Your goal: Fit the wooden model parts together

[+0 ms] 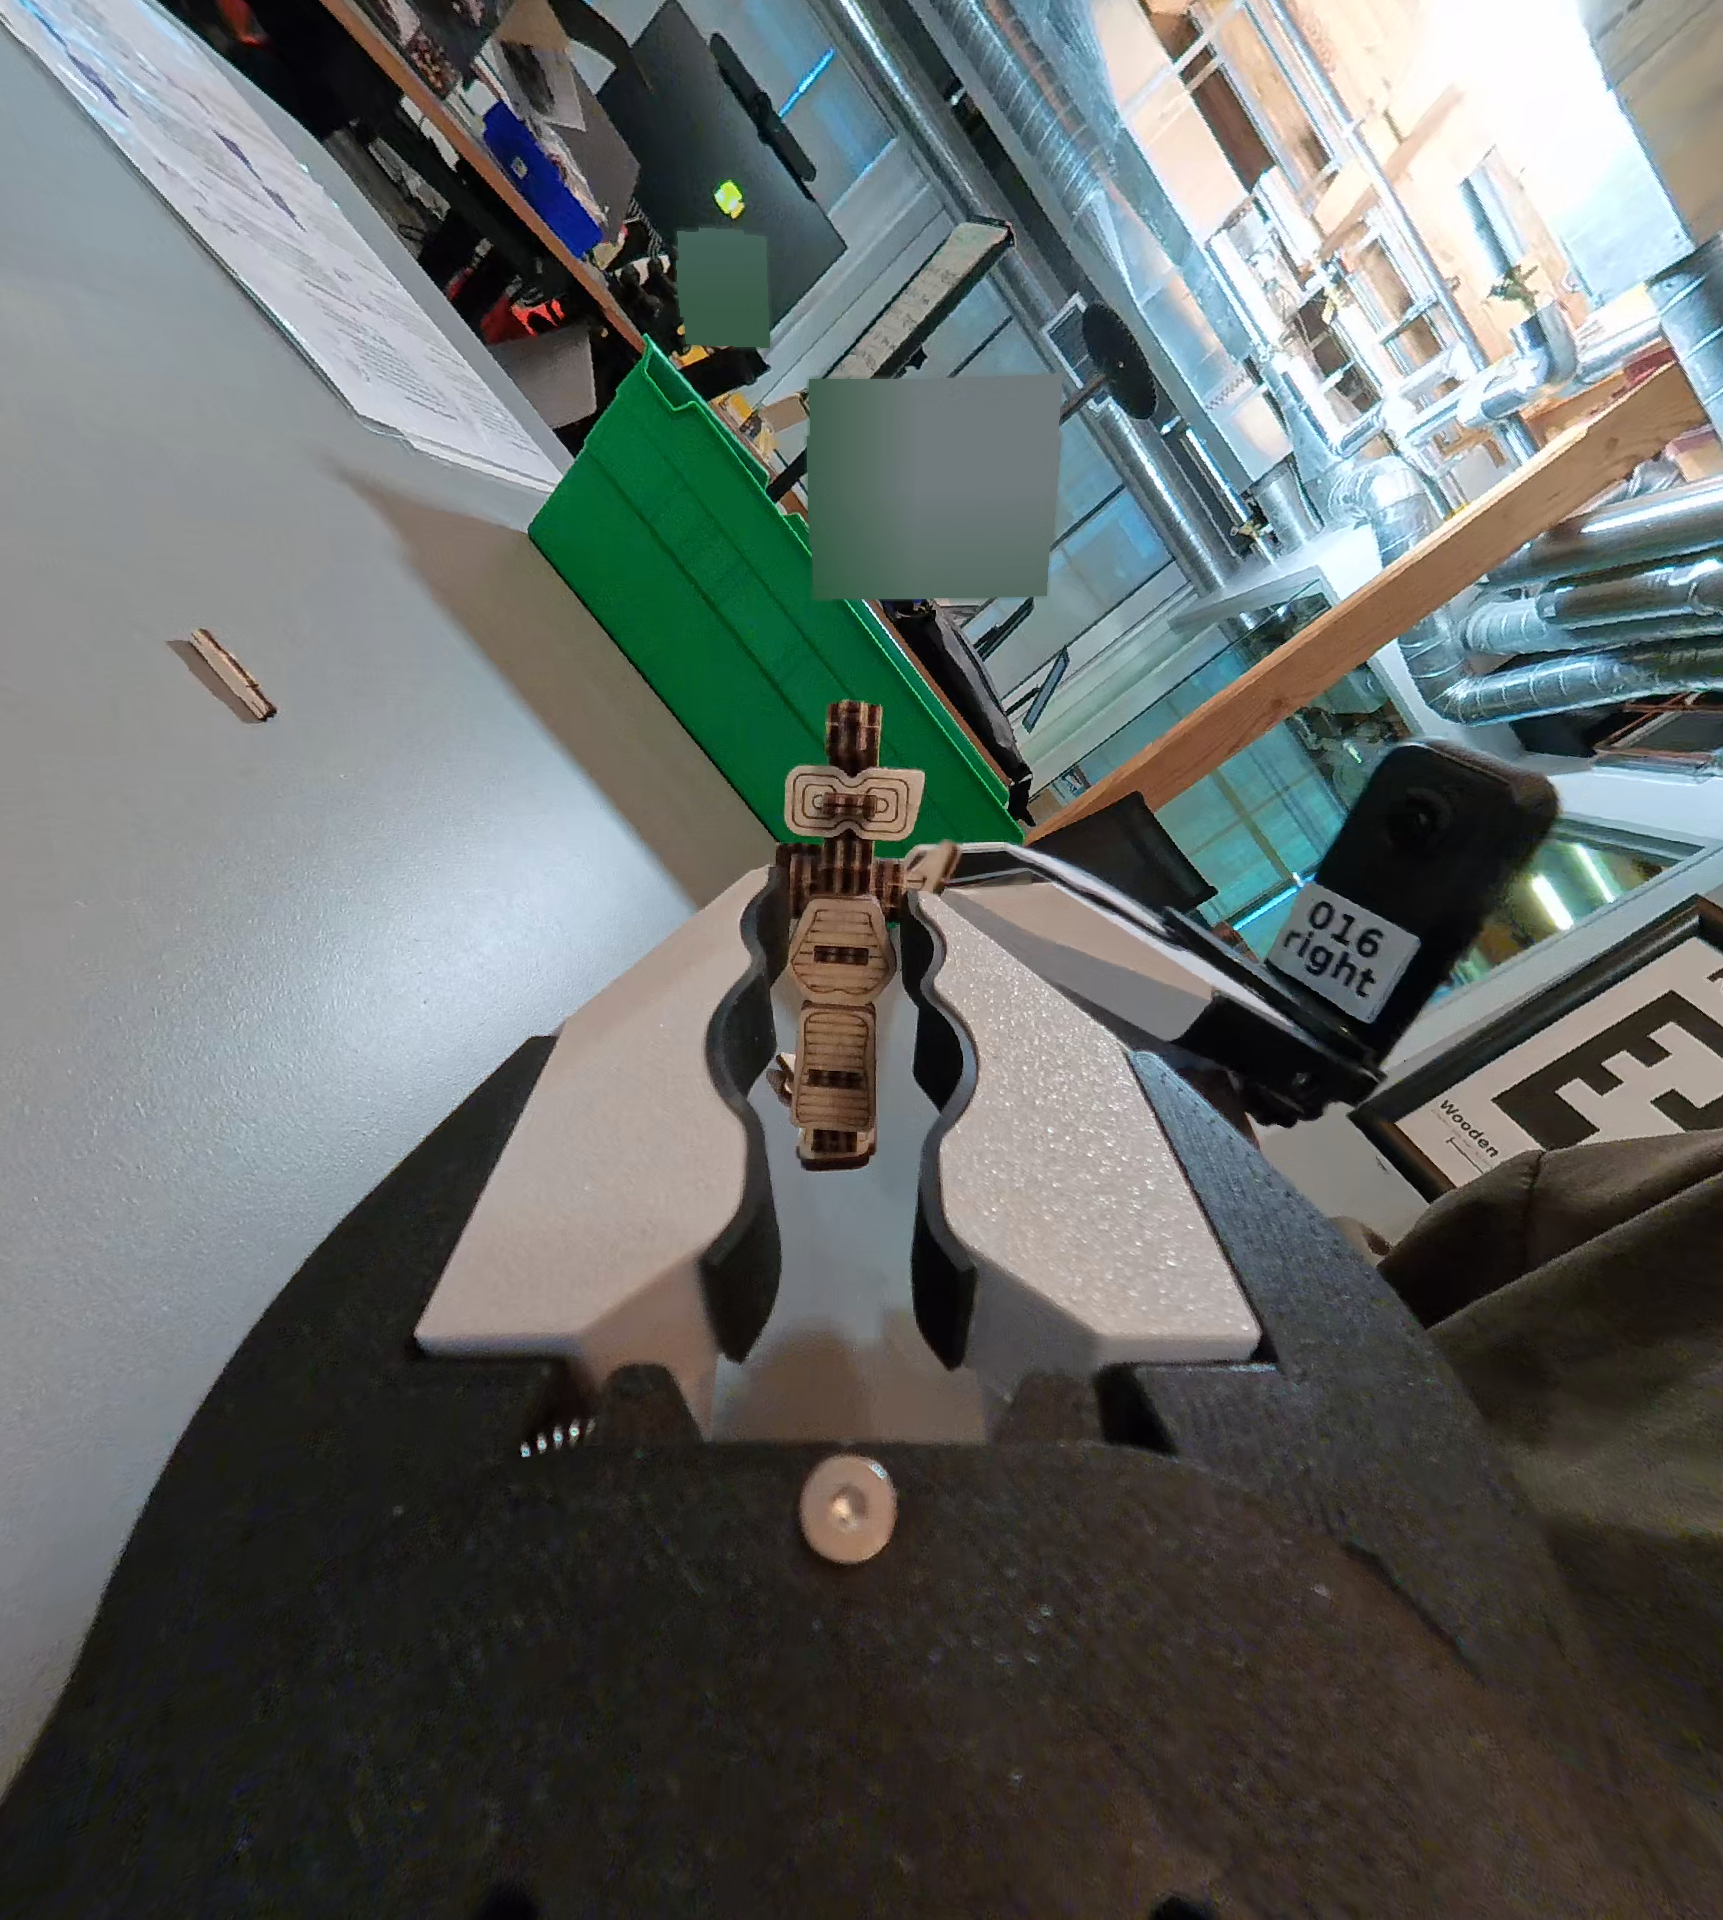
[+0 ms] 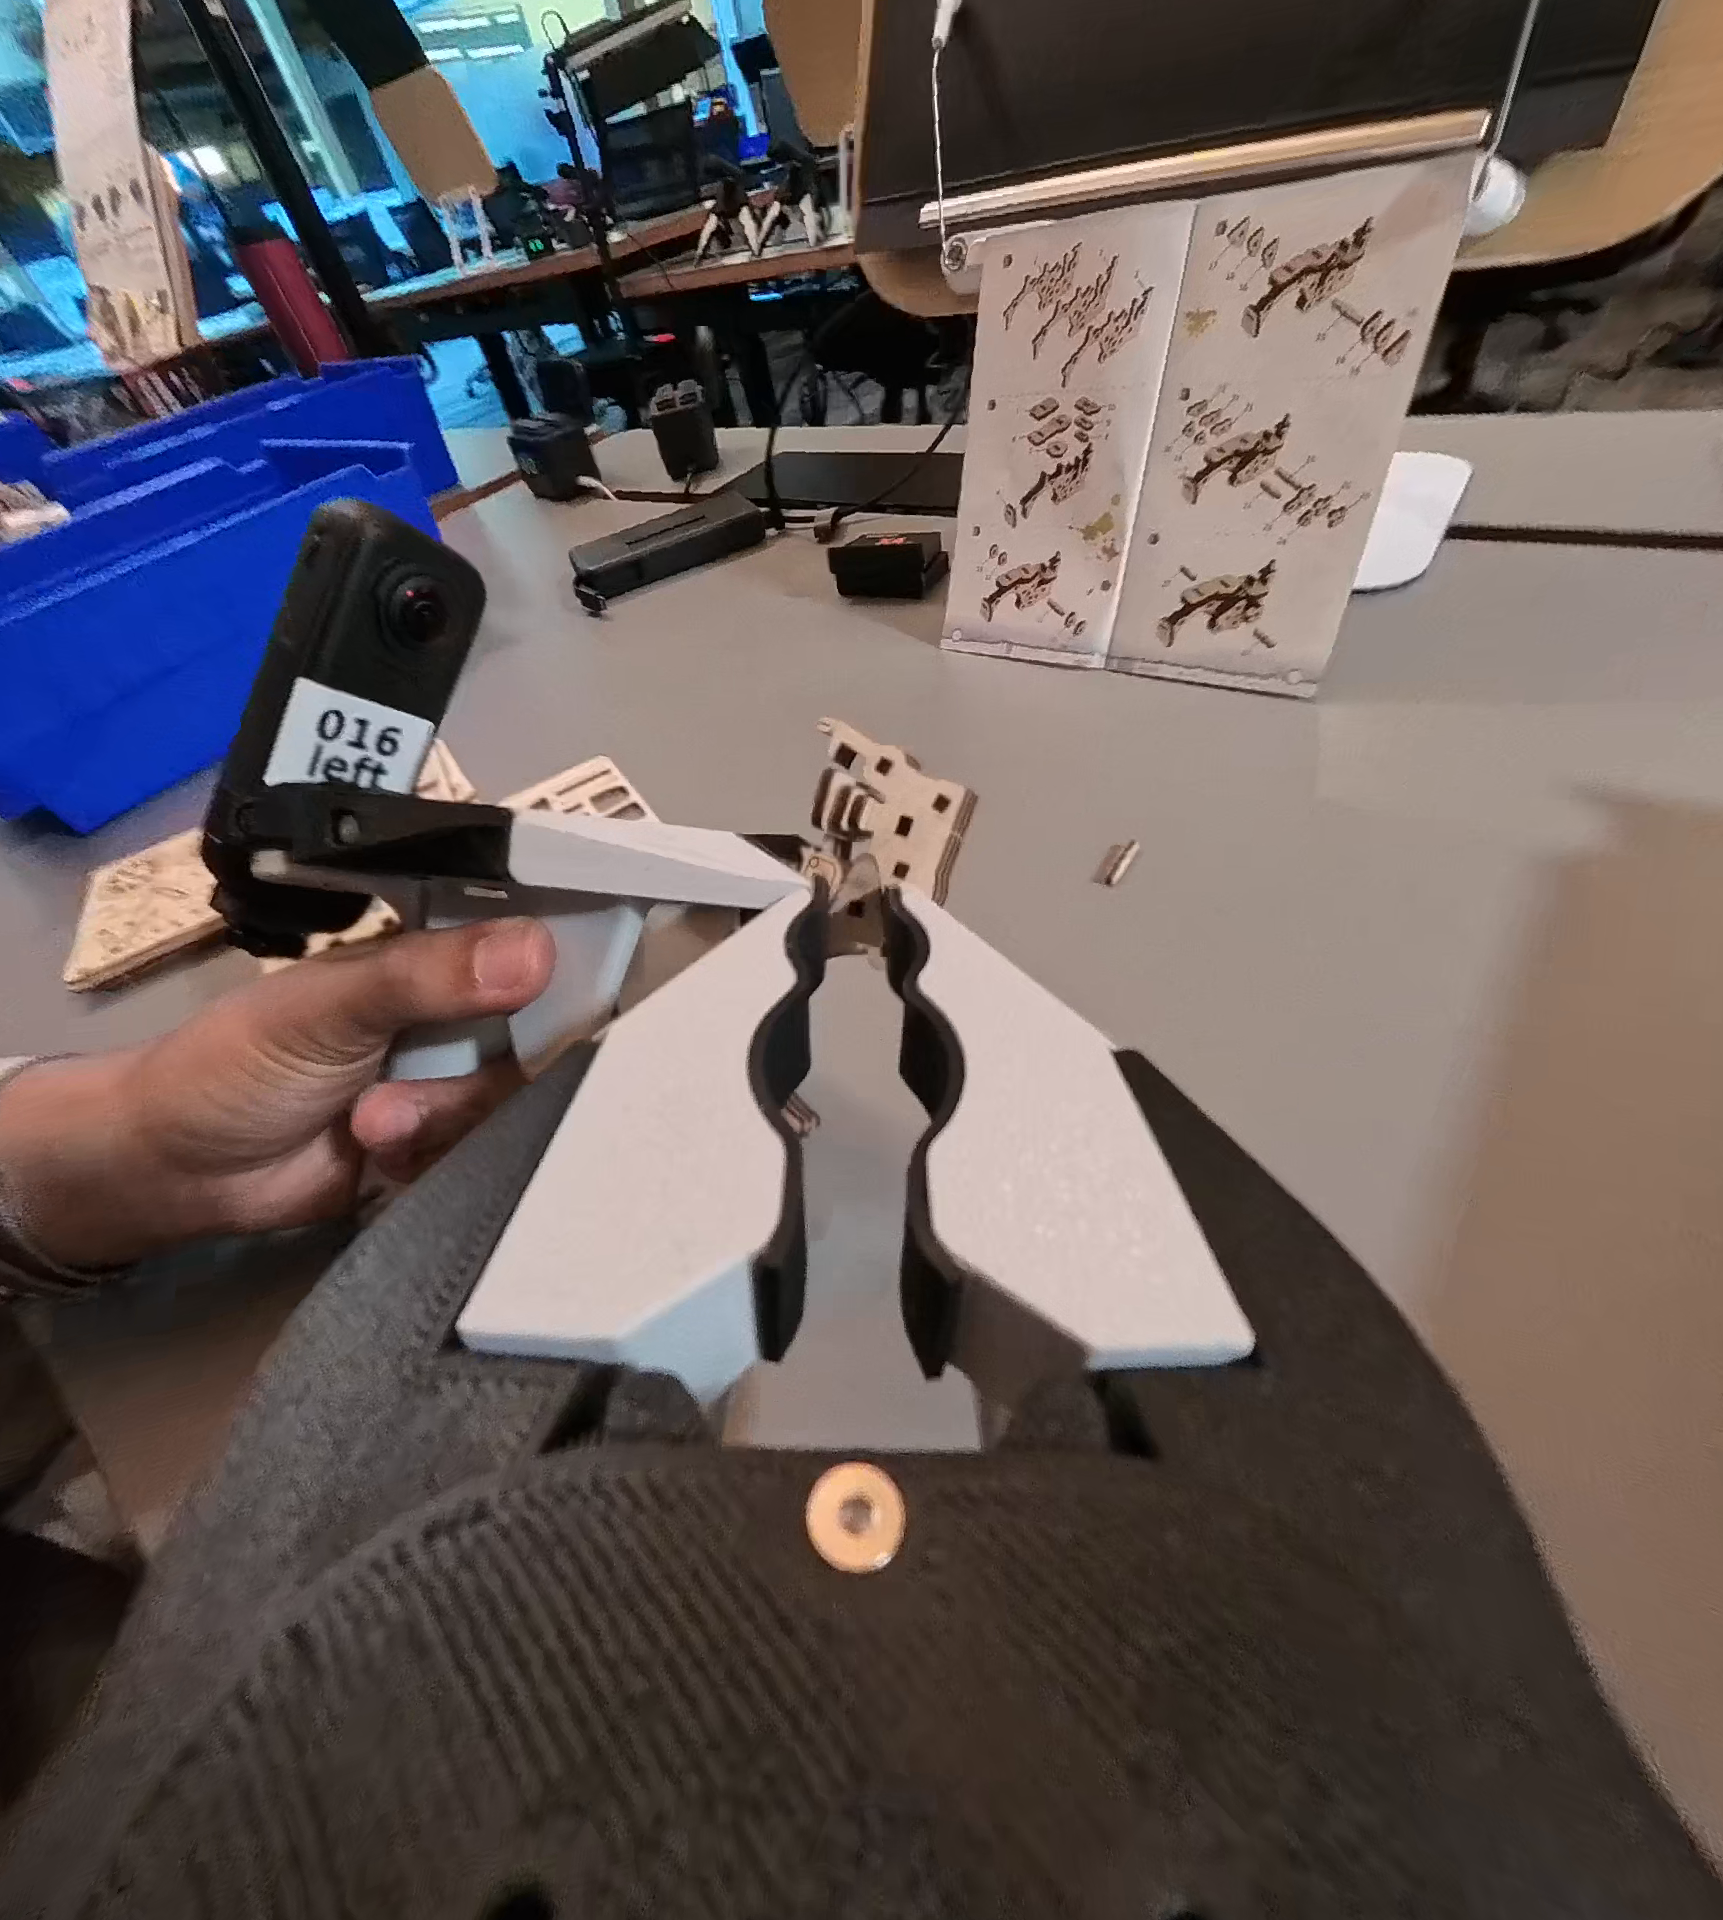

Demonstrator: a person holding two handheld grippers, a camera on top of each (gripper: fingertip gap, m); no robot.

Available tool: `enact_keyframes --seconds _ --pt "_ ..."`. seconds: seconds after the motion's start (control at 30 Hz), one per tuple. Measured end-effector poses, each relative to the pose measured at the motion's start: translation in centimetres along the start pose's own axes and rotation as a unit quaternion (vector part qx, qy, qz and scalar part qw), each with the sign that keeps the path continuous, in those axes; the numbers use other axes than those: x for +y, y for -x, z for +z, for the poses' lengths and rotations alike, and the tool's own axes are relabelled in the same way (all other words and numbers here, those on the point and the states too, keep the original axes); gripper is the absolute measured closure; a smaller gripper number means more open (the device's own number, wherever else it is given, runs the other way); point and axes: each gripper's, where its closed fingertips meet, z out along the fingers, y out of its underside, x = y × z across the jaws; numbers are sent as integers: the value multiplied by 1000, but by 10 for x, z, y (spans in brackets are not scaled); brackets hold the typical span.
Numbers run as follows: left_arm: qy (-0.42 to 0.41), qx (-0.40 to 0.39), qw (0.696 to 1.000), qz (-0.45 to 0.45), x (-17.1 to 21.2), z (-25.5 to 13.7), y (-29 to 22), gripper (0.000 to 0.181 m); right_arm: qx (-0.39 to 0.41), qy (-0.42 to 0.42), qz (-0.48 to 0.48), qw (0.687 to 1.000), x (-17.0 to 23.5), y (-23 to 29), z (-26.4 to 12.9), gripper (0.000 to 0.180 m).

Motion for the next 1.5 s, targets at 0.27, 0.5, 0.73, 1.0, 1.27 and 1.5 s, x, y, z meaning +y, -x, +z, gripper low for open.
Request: enact_keyframes --seconds 0.27,0.5,0.73,1.0,1.27,1.5 --pt "-1 1 1000 -2 0 0 0 163 -95 6 218 971 3 -2 1 171" --pt "4 -2 1000 -1 1 0 1 163 -192 -2 404 895 -4 -5 -3 171" --pt "7 -8 1000 5 3 1 1 163 -179 21 394 901 4 -6 -1 171" --pt "12 -13 1000 21 5 2 0 164 -140 25 299 943 3 -6 -2 171" --pt "10 -13 1000 21 5 1 -1 163 -71 28 104 992 0 3 -3 171" --pt "7 -12 1000 25 4 0 -2 163 -37 28 70 996 1 -1 -4 171"
